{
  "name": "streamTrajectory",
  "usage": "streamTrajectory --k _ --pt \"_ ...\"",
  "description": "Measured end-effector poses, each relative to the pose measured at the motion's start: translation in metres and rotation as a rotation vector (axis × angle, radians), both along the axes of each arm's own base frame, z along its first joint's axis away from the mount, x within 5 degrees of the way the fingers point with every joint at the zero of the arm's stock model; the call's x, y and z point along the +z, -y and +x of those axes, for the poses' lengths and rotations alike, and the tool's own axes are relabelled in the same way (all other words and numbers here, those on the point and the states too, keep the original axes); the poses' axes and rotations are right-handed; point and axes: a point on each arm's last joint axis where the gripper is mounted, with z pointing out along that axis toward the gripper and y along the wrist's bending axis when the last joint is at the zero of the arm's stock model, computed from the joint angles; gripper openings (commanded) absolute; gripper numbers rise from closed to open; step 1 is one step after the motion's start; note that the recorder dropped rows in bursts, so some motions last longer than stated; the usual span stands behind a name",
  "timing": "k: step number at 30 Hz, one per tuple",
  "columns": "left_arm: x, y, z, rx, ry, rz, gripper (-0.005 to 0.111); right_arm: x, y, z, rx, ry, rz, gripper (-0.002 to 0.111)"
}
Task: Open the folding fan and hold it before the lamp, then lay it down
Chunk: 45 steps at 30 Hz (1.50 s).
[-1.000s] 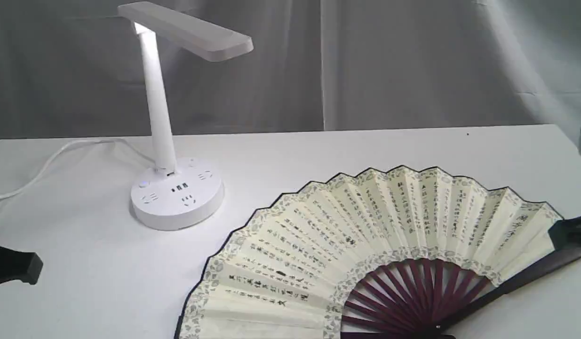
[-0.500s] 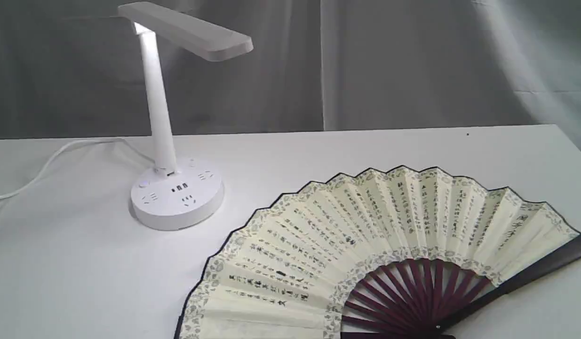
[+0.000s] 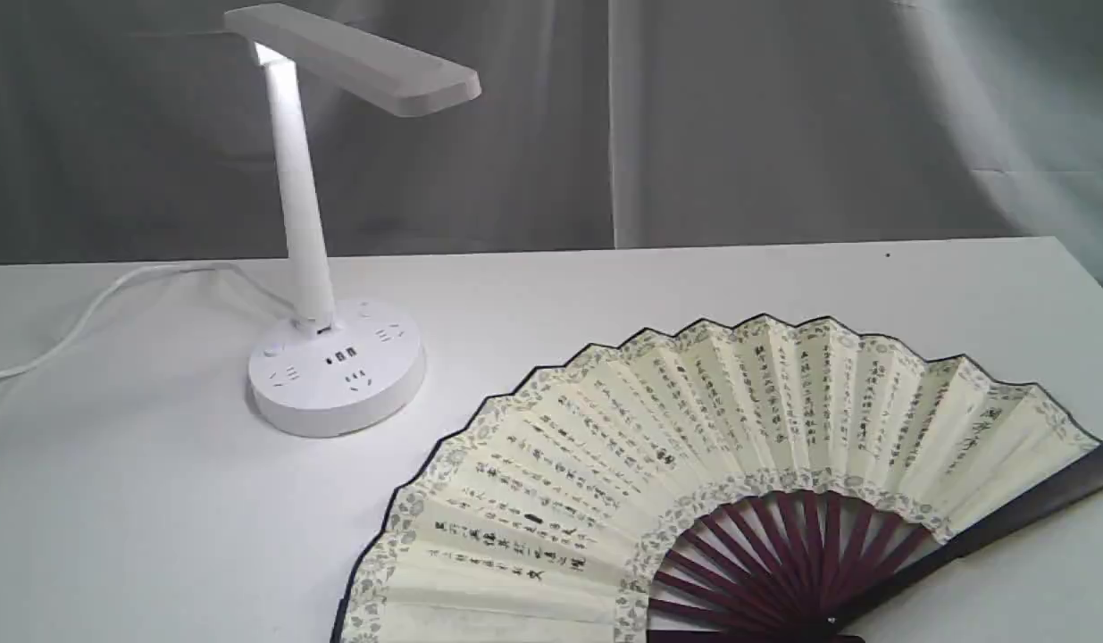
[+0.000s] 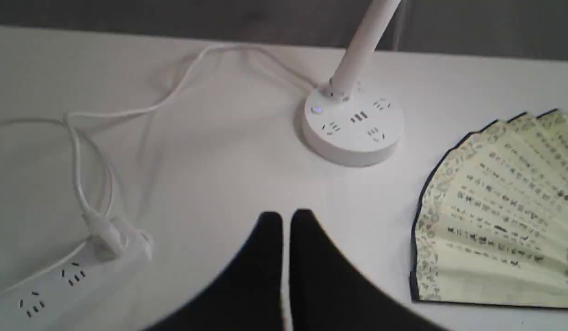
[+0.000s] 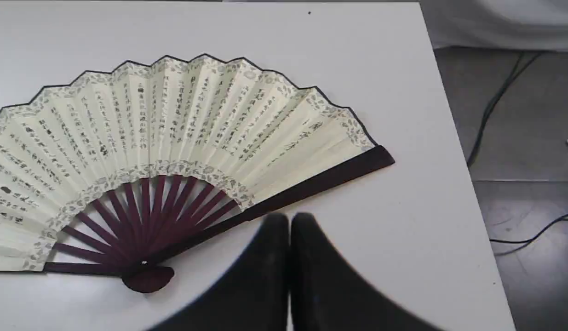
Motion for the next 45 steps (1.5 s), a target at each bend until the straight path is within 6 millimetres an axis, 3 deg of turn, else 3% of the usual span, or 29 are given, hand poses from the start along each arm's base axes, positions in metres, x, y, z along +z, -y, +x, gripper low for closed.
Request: streamTrajectory --k 8,15,19,23,33,45 --pt "0.004 -0.008 -0.070 0.006 0.261 -0.019 0.000 0.007 -0.002 -0.057 0.011 0.161 -0.023 0.000" --pt "-0.002 -0.012 -0.114 0.008 0.431 -0.036 0.000 0.002 0.001 -0.105 -0.019 0.277 -0.065 0.000" --pt "-0.004 -0.014 -0.120 0.014 0.429 -0.032 0.000 -0.005 0.003 -0.137 -0.051 0.366 -0.097 0.000" --pt "-0.006 -0.014 -0.120 0.014 0.414 -0.031 0.000 -0.013 0.006 -0.155 -0.081 0.391 -0.123 0.000" --pt "-0.005 -0.012 -0.112 0.009 0.480 -0.033 0.000 -0.025 0.007 -0.145 -0.070 0.328 -0.134 0.000" --pt "-0.046 -0.005 -0.056 -0.016 0.543 -0.024 0.000 -0.061 0.005 -0.093 -0.068 0.371 -0.059 0.000"
